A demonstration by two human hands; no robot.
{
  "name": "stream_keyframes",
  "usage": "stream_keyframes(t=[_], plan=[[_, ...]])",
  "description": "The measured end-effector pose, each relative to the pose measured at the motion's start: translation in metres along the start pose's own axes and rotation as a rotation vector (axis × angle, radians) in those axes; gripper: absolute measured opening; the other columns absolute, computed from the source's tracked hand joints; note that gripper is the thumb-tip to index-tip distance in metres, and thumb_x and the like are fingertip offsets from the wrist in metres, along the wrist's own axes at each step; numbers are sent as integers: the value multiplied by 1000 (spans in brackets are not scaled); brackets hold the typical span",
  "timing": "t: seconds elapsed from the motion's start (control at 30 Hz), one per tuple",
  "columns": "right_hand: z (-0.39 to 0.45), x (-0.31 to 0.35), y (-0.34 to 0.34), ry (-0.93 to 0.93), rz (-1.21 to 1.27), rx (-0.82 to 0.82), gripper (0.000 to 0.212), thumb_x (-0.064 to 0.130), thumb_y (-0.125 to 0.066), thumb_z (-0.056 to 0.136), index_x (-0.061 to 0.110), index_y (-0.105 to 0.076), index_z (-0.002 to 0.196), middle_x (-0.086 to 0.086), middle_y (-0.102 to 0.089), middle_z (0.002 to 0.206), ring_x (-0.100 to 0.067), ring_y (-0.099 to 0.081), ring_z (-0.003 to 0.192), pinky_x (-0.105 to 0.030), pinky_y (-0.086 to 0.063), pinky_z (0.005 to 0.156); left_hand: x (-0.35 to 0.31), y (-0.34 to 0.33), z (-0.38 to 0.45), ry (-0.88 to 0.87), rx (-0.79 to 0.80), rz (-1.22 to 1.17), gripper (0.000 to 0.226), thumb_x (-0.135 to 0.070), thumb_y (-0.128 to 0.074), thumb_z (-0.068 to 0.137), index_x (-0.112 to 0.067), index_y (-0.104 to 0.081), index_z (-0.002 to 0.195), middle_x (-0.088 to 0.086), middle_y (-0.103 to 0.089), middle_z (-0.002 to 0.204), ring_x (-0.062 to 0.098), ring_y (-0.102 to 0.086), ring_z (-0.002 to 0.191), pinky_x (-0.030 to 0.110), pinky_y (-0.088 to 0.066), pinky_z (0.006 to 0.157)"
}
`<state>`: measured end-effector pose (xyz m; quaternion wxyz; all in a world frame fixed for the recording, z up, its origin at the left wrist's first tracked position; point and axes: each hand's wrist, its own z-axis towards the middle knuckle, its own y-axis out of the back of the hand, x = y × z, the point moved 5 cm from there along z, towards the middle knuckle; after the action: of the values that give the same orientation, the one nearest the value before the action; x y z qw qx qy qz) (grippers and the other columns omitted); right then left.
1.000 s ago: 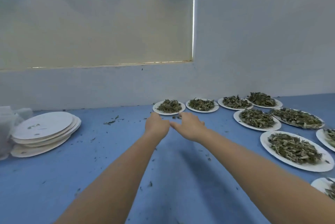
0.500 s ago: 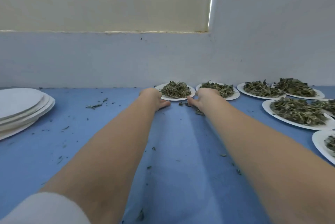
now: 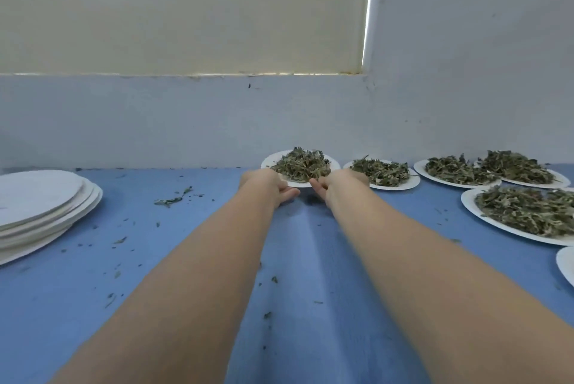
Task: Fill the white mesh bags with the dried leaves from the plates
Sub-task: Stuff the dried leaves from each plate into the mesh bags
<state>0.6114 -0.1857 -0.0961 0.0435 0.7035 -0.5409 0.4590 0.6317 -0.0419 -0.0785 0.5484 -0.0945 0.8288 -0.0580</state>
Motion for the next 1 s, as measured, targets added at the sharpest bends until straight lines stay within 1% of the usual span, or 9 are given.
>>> stream_keyframes(t=[0.1, 0.17, 0.2, 0.27, 0.33, 0.43, 0.6, 0.83, 1.0], plan=[[-36, 1, 8, 103, -173, 139, 29, -15, -57, 82, 6, -55, 103, -9, -61, 52, -21, -56, 35, -31, -53, 40, -5, 14, -19, 34, 47, 21, 15, 17, -49, 84, 9, -50, 97, 26, -58, 100, 34, -64, 80, 26, -52, 56], [-60, 3, 20, 154, -256, 117, 30, -21, -62, 73, -1, -60, 95, -11, -57, 53, -20, -54, 35, -32, -58, 58, -12, 24, -39, 32, 13, 33, 13, 18, -50, 83, 6, -48, 83, 25, -60, 97, 36, -65, 78, 25, -51, 43], [-71, 4, 27, 155, -273, 106, 26, -21, -65, 71, -4, -60, 90, -11, -58, 57, -20, -55, 37, -32, -59, 59, -15, 30, -51, 29, -9, 33, 15, 19, -51, 82, 5, -47, 80, 26, -61, 95, 36, -65, 73, 27, -53, 43], [-101, 6, 39, 139, -294, 126, 19, -18, -68, 71, -7, -62, 86, -13, -60, 61, -22, -57, 40, -30, -58, 56, -15, 39, -84, 4, -33, 57, 14, 19, -53, 81, 7, -50, 85, 26, -63, 95, 36, -65, 69, 29, -55, 48], [-128, 9, 51, 133, -306, 152, 16, -15, -70, 72, -9, -63, 85, -13, -60, 55, -22, -59, 44, -34, -59, 68, -16, 49, -117, -22, -33, 36, 18, 19, -53, 81, 9, -52, 96, 27, -64, 98, 34, -65, 68, 25, -52, 42], [-174, 3, 82, 106, -316, 178, 17, -13, -70, 73, -8, -61, 86, -9, -58, 44, -22, -61, 50, -36, -57, 79, -9, 70, -171, -37, -59, -6, 19, 20, -52, 81, 7, -50, 94, 31, -61, 98, 33, -62, 60, 25, -50, 36], [-240, -23, 151, 67, -290, 193, 12, -13, -67, 76, -6, -58, 76, -11, -60, 57, -17, -58, 36, -32, -59, 68, 26, 107, -253, -14, -40, -31, 17, 21, -53, 79, 12, -51, 93, 33, -61, 92, 32, -62, 56, 29, -55, 46], [-297, -69, 236, 41, -260, 199, 12, -15, -69, 74, -9, -59, 76, -16, -63, 74, -18, -60, 38, -23, -54, 43, 87, 152, -324, -14, -61, -66, 20, 23, -52, 78, 12, -53, 95, 26, -60, 87, 32, -62, 59, 26, -55, 45], [-320, -99, 274, 63, -342, 147, 15, -12, -68, 77, -7, -54, 73, -16, -61, 69, -23, -61, 48, -22, -52, 40, 129, 177, -352, 17, -103, -104, 19, 23, -51, 80, 11, -51, 94, 25, -60, 87, 29, -62, 56, 27, -53, 42]])
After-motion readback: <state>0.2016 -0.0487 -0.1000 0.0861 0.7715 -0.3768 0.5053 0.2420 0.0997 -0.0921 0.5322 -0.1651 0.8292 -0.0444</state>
